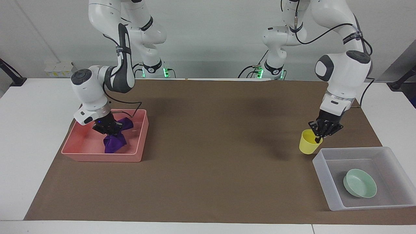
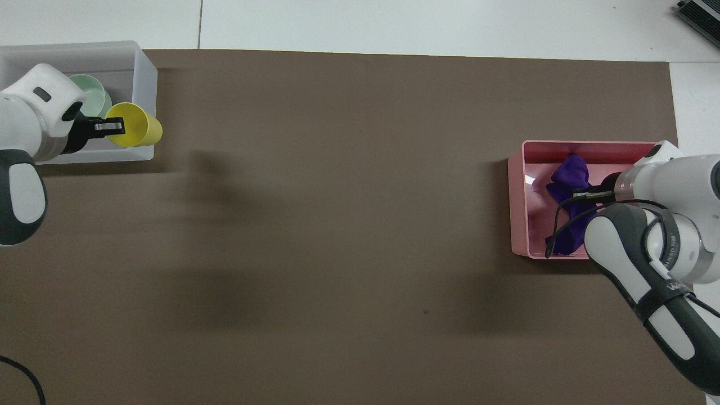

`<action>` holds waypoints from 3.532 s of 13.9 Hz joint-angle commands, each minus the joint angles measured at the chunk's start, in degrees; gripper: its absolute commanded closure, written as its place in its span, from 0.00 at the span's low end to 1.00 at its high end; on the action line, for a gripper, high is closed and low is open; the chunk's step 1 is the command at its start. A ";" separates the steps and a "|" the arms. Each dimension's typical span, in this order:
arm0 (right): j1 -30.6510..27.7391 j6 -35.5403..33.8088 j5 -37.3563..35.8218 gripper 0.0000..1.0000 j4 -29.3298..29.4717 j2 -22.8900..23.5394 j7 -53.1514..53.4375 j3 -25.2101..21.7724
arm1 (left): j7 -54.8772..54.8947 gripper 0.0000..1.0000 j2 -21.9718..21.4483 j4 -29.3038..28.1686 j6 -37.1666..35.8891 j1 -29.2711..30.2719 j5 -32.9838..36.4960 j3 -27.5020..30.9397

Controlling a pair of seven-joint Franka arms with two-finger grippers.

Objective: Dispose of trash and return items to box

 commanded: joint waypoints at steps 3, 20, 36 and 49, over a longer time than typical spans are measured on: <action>-0.04 0.02 0.46 0.00 1.38 -0.47 3.91 0.74 | 0.95 1.00 9.79 15.10 -6.27 6.42 -0.12 -0.65; 5.68 -35.74 -1.03 0.00 22.56 -8.82 16.50 1.36 | 9.65 1.00 30.12 34.04 -11.39 17.15 -1.88 -4.26; 5.15 -47.18 -2.18 0.00 29.34 -11.63 12.19 1.18 | 15.54 0.00 21.35 25.96 -8.48 12.06 5.76 -4.17; 5.41 -51.49 -1.38 0.00 31.10 -12.33 13.69 1.36 | -0.81 0.00 -7.49 12.04 -30.15 -0.86 5.77 -5.22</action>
